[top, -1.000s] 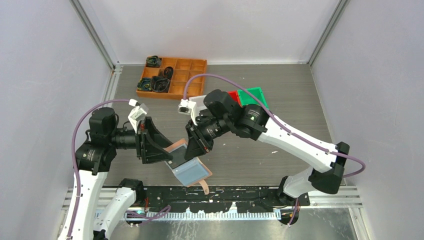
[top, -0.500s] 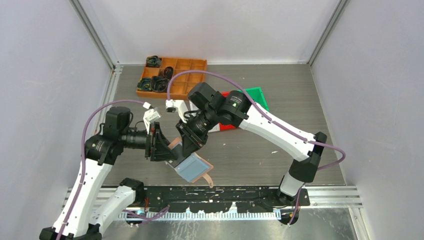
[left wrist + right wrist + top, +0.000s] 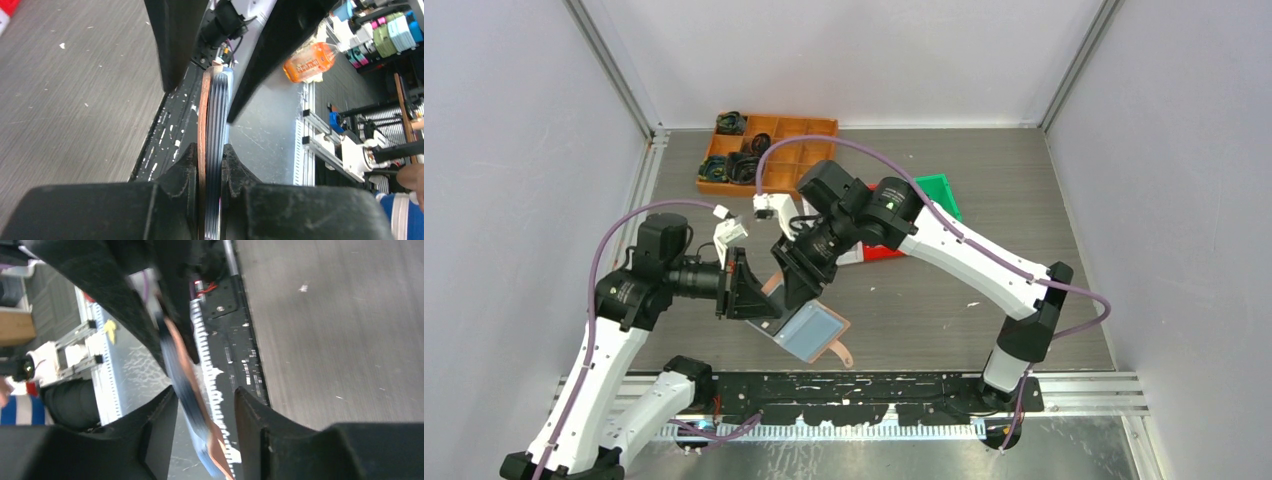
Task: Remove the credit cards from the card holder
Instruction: Remove the credit card from the card holder.
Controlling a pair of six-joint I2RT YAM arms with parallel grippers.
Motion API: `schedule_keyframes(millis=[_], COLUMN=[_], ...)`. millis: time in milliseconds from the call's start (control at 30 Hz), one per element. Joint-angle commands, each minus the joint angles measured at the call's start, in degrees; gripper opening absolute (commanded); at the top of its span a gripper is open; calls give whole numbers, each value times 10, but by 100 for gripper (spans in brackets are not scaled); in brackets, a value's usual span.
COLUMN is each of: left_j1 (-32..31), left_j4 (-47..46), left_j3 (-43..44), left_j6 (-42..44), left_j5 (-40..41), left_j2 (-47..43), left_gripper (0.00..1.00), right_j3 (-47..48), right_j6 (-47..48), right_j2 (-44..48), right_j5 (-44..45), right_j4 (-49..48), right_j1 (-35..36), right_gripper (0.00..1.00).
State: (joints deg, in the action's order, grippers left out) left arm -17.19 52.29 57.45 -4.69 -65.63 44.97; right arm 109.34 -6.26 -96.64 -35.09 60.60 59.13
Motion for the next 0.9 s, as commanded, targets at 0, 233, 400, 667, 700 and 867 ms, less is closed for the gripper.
schedule_keyframes(millis=[0,233,400,667,700,867], left_j1=[0,1,10,14,14,14], left_j4=[-77,-237,-301,-277,-267,-237], left_j3=[-1,-6,-10,-4,-3,-14], left_j6=[-58,-246,-319,-317,-306,-276], left_j5=[36,19,8,-1,-10,-58], left_j2=[-4,2,9,6,6,6], left_gripper=[0,0,0,25,30,43], right_j3=[-137,-438,-501,-488,-476,-400], right_j6=[-125,-299,-358,-351,-340,-280], right_j2=[137,308,336,337,333,293], right_j5=[-13,-107,-120,-116,-116,-137], right_j4=[-229,-596,-674,-633,-615,-489], right_j1=[-75,-109,-109,-110,-110,-109], right_gripper=[58,81,78,17,10,1])
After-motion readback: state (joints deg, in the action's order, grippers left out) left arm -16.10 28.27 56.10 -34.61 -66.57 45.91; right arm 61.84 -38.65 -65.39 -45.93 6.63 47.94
